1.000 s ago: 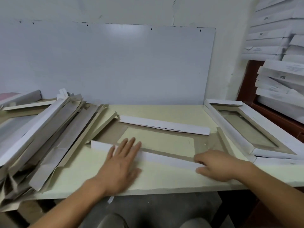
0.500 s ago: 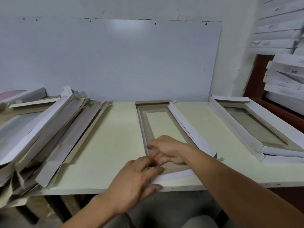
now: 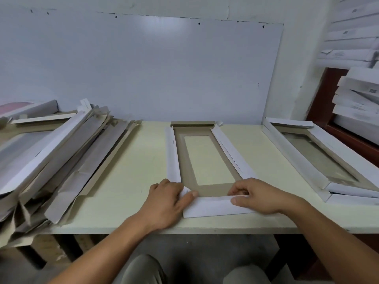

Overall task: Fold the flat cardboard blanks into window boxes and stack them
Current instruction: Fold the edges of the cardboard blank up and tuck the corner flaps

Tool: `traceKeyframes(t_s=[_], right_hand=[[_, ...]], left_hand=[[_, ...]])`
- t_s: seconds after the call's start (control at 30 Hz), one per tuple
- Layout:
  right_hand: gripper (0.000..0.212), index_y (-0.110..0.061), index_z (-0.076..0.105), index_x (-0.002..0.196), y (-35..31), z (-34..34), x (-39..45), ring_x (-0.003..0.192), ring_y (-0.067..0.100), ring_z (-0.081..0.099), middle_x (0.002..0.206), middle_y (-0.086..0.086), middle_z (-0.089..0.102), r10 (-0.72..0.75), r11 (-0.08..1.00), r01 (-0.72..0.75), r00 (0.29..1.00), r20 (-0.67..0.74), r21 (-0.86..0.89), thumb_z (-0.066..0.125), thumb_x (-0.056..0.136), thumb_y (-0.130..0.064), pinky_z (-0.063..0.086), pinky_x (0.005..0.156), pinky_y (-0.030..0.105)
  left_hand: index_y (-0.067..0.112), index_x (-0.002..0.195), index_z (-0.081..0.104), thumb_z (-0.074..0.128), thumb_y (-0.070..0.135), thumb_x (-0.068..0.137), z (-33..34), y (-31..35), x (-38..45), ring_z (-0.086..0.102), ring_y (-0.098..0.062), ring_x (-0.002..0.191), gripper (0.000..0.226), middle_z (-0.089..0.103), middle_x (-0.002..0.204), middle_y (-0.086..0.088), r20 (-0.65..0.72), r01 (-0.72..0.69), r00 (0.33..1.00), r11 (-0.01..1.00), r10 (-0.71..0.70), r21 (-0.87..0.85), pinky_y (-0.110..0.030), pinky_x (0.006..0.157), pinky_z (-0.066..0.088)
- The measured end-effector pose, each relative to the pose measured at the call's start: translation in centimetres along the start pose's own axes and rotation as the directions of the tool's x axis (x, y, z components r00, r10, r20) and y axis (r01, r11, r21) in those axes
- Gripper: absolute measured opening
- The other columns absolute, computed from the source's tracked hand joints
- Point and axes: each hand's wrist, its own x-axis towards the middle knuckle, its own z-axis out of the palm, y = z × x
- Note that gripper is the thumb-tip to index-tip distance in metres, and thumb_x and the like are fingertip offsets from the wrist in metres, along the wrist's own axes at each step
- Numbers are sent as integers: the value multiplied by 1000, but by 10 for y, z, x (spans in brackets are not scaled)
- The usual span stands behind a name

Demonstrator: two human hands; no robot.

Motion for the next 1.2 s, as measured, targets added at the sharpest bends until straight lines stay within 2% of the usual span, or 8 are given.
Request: traceKeyframes(t_s=[0.17, 0.23, 0.33, 0.43, 0.63, 0.8, 1.03, 1.2], right_hand=[[20, -33, 57, 105, -3, 25, -4, 99, -2, 48, 102, -17, 55, -111, 990, 89, 970, -217, -109, 58, 93, -17, 39, 86, 18], [21, -27, 61, 101, -7, 34, -7, 101, 4, 46, 103, -15, 54, -203, 964, 136, 932, -301, -229, 56, 91, -10, 39, 89, 24], [20, -14, 72, 96, -11, 47, -10, 102, 16, 52, 103, -5, 59, -333, 906, 198, 880, -339, -374, 55, 91, -5, 42, 86, 29], [21, -18, 75, 97, -9, 55, -20, 106, 12, 54, 108, -6, 62, -417, 877, 265, 835, -360, -401, 63, 92, -34, 45, 88, 30], [17, -23, 75, 106, 3, 50, -31, 105, 21, 57, 113, -1, 62, -380, 883, 209, 845, -377, -421, 65, 93, -28, 50, 84, 37], [32, -25, 64, 124, 15, 40, -31, 111, 5, 46, 119, -12, 56, -307, 910, 198, 912, -271, -365, 55, 98, -42, 42, 92, 23], [28, -22, 63, 106, 8, 27, -4, 98, 9, 46, 101, -8, 60, -184, 950, 104, 950, -254, -295, 37, 105, -30, 44, 90, 34], [45, -41, 41, 144, -9, 28, 18, 113, 22, 45, 112, -3, 54, -161, 907, 99, 979, -121, -409, 32, 103, -23, 40, 95, 39]], left_hand=[[23, 94, 51, 47, 25, 98, -4, 4, 9, 56, -21, 80, 6, 58, 78, 12, -1, 186, 982, 976, -187, -112, -41, 85, 46], [22, 112, 51, 53, 17, 91, -6, 7, 5, 56, -26, 90, 22, 61, 94, 5, -95, 235, 969, 969, -228, 71, -39, 84, 44], [14, 110, 62, 59, 2, 75, 1, 15, -7, 55, -30, 94, 37, 58, 107, -8, -299, -45, 942, 942, 151, 334, -40, 86, 40], [15, 95, 65, 50, 29, 92, 16, 30, -20, 57, -26, 88, 21, 63, 97, -3, -98, -355, 908, 871, 408, 340, -36, 81, 45], [20, 79, 59, 60, 20, 84, 20, 32, -20, 55, -24, 71, 5, 60, 77, 0, 5, -312, 936, 819, 353, 482, -30, 64, 37], [25, 105, 57, 43, 64, 92, 10, 14, -10, 52, -18, 95, 43, 58, 98, 7, 12, -218, 972, 886, 233, 410, -29, 70, 37], [22, 99, 56, 49, 30, 97, -7, 14, 16, 56, -24, 77, 10, 65, 83, 4, 21, -37, 999, 988, 35, 153, -33, 66, 46], [18, 109, 58, 41, 12, 91, 16, 39, 15, 53, -31, 108, 26, 60, 106, -6, -94, -111, 973, 789, 209, 605, -56, 111, 25]])
